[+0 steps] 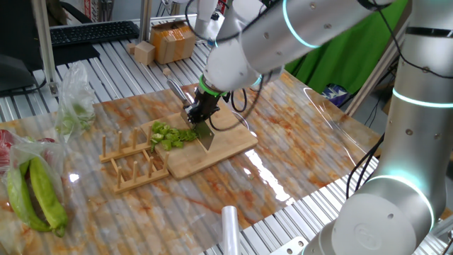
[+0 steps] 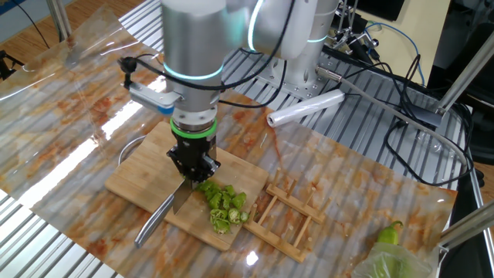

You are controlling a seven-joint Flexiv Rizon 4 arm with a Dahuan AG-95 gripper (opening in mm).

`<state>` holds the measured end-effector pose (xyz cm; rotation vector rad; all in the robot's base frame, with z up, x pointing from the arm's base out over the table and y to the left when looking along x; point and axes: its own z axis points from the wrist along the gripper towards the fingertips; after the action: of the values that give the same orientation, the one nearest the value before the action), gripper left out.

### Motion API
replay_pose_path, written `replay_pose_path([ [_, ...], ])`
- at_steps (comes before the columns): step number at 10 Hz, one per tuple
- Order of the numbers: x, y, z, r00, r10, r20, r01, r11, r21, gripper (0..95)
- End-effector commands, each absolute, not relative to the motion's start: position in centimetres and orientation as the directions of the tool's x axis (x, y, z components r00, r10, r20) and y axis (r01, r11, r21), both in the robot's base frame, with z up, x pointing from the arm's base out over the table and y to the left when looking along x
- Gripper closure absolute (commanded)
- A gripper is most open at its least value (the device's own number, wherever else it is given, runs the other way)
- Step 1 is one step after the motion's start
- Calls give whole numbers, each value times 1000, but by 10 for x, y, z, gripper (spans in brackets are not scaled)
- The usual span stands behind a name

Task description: Chop the chili peppers

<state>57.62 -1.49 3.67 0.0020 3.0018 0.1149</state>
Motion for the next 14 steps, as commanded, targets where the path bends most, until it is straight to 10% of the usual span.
replay_pose_path([
  [1,574,-17,46,-992,3,-129,-5,998,66,950],
  [14,569,-30,68,-996,-21,-92,-27,998,59,950],
])
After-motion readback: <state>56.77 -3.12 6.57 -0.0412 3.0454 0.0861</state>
